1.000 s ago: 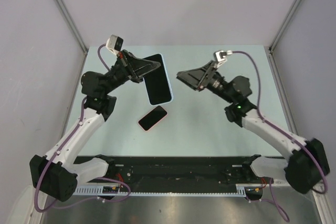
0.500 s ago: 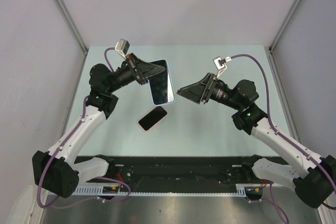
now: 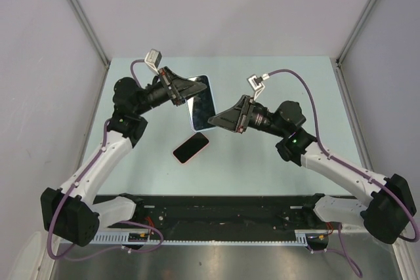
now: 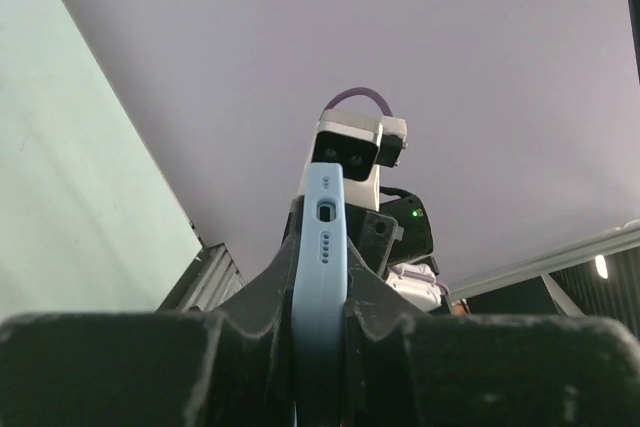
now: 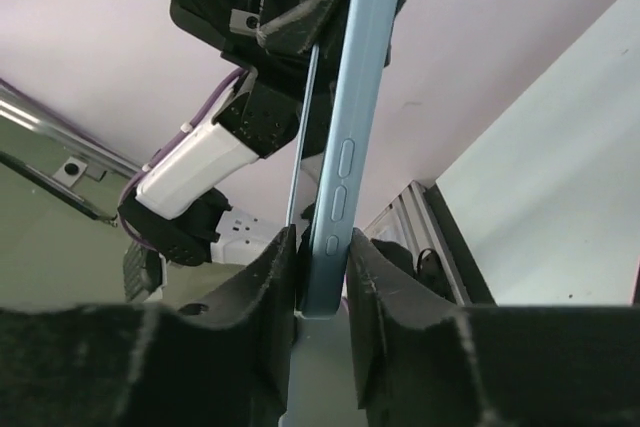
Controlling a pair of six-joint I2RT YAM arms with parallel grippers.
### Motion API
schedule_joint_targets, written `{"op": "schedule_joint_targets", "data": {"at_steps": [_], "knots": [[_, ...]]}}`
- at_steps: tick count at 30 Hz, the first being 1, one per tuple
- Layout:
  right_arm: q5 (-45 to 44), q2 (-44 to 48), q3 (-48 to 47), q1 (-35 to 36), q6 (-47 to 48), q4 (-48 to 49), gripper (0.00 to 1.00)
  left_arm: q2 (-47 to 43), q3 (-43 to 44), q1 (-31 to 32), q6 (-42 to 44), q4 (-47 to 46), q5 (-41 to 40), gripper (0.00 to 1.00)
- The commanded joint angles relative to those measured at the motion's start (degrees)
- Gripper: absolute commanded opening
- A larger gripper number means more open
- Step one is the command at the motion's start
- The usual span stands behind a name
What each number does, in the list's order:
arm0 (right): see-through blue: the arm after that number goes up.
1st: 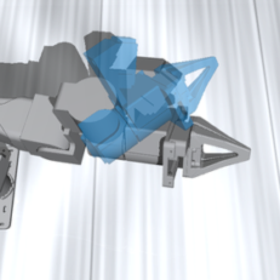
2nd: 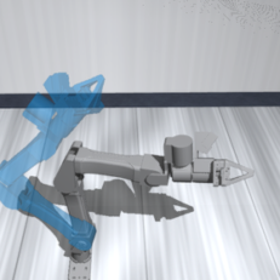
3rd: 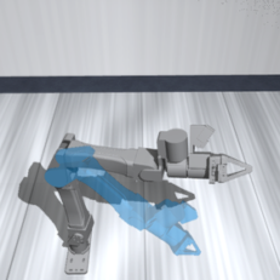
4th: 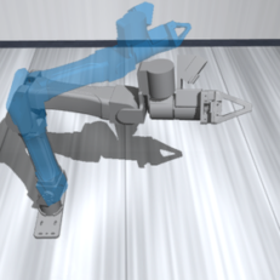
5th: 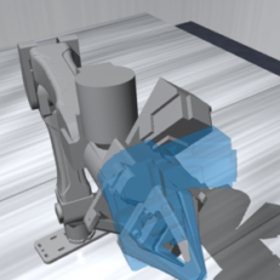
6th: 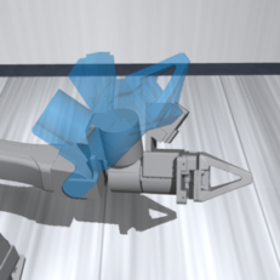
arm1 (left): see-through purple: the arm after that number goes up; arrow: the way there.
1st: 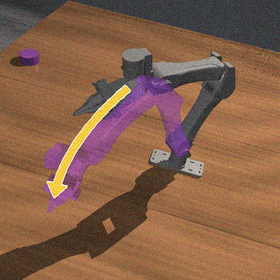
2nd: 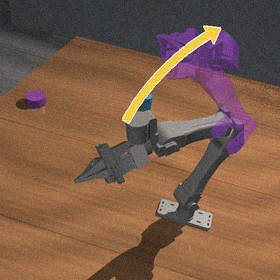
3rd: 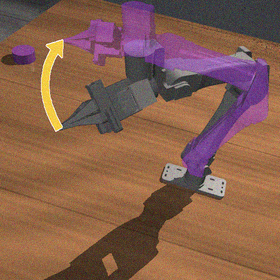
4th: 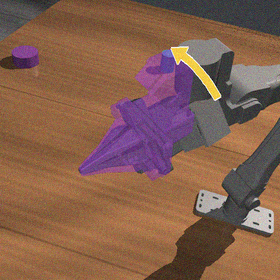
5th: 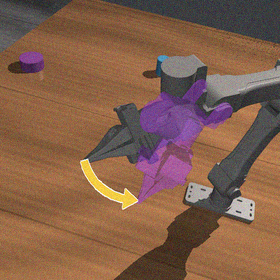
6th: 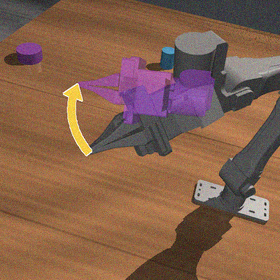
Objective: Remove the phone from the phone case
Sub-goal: Remove the phone case from the phone.
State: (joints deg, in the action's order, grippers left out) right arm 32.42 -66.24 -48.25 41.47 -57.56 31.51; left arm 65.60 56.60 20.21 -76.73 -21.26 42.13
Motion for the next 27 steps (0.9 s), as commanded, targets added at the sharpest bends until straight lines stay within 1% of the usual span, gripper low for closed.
{"op": "schedule_joint_targets", "data": {"at_steps": [1, 3, 4, 5, 7, 8, 10, 13, 16, 17, 18, 19, 20, 22, 23, 24, 25, 27], "knots": [[-2.4, -0.9, -1.8, 0.3, -1.5, 4.8, 0.12, -1.1, 3.2, -0.3, 0.4, -2.7, -1.1, 0.00], [-2.6, -1.6, -1.8, 0.4, -3.2, 5.9, 0.00, -1.1, 2.9, -0.3, 0.5, -2.8, -1.0, 0.00], [-2.7, -1.9, -1.8, 0.4, -3.9, 6.5, 0.00, -1.1, 2.5, -0.3, 0.4, -3.3, -1.0, 0.01], [-2.7, -2.2, -1.8, 0.4, -4.6, 8.0, 0.00, -1.1, 2.2, -0.3, 0.1, -3.5, -0.9, 0.10], [-3.2, -3.4, -1.7, 0.4, -6.6, 9.7, 0.00, -1.3, 0.6, -0.3, -1.0, -5.0, -0.9, 0.23], [-3.3, -3.7, -1.7, 0.4, -7.1, 11.7, 0.00, -1.4, -0.2, -0.3, -1.7, -5.9, -0.9, 0.32], [-4.0, -4.5, -1.8, 0.4, -8.6, 13.6, 0.00, -1.7, -3.0, -0.3, -3.9, -9.1, -0.9, 0.41], [-4.9, -5.2, -1.7, 0.4, -9.5, 16.4, 0.00, -2.2, -5.6, -0.3, -5.5, -12.2, -0.9, 0.42], [-5.0, -5.9, -1.7, 0.4, -10.7, 16.9, 0.00, -2.4, -6.1, -0.3, -5.4, -12.3, -0.7, 0.43], [-5.0, -5.9, -1.8, 0.4, -10.9, 16.8, 0.00, -2.5, -6.1, -0.2, -5.2, -12.3, -0.8, 0.42], [-5.2, -5.9, -1.7, 0.4, -10.9, 16.7, 0.00, -2.5, -6.1, -0.3, -5.2, -12.3, -0.7, 0.38], [-5.3, -5.7, -1.7, 0.5, -10.8, 16.1, 0.00, -2.4, -6.2, -0.3, -5.3, -12.2, -1.0, 0.30], [-5.4, -5.4, -1.7, 0.5, -10.5, 15.7, 0.00, -2.4, -6.2, -0.3, -5.3, -12.2, -1.2, 0.13], [-5.7, -5.0, -1.7, 0.4, -9.9, 13.2, 0.01, -2.2, -6.1, -0.3, -5.4, -12.0, -1.4, 0.00], [-5.9, -4.3, -1.8, 0.4, -9.2, 12.0, 0.09, -2.1, -6.0, -0.3, -5.5, -12.1, -1.4, 0.00], [-6.1, -3.9, -1.7, 0.4, -8.8, 10.7, 0.26, -2.1, -6.0, -0.3, -5.8, -12.3, -1.6, 0.00], [-6.2, -3.3, -0.8, 0.4, -8.5, 9.0, 0.30, -2.1, -6.0, -0.3, -6.0, -12.5, -1.8, 0.00], [-7.2, -1.2, 0.6, 0.4, -9.1, 9.2, 0.38, -2.2, -5.9, -0.3, -6.2, -12.8, -2.1, 0.00]]}}
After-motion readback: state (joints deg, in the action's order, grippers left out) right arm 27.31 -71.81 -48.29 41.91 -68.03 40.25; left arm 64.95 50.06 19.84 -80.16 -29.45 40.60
